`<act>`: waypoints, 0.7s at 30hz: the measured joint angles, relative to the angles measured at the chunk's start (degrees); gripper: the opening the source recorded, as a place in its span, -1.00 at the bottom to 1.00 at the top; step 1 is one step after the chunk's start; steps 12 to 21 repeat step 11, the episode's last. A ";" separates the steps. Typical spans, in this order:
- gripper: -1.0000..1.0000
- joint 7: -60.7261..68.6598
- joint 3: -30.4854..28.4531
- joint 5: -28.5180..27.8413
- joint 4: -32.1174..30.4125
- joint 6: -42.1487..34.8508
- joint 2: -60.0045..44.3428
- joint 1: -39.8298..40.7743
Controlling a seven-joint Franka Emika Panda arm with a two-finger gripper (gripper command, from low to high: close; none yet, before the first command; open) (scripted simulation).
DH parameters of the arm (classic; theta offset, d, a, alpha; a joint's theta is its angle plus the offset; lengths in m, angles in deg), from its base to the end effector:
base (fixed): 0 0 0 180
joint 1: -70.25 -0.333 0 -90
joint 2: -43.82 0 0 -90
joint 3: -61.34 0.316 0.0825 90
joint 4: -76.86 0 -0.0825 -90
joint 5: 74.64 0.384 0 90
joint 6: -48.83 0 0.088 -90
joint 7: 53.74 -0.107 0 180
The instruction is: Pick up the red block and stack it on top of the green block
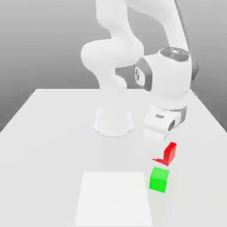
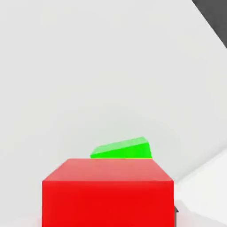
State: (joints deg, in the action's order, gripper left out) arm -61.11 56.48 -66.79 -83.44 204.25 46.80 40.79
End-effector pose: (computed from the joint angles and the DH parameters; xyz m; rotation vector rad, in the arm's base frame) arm 0.3421 0.1519 0.2203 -3.0811 -0.2708 0.0752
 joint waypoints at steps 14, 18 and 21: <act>-1.00 2.40 0.15 3.31 0.36 6.80 -7.50 -0.46; -1.00 2.40 0.15 3.31 0.36 6.80 -7.50 -0.46; -1.00 2.40 0.15 3.31 0.36 6.80 -7.50 -0.46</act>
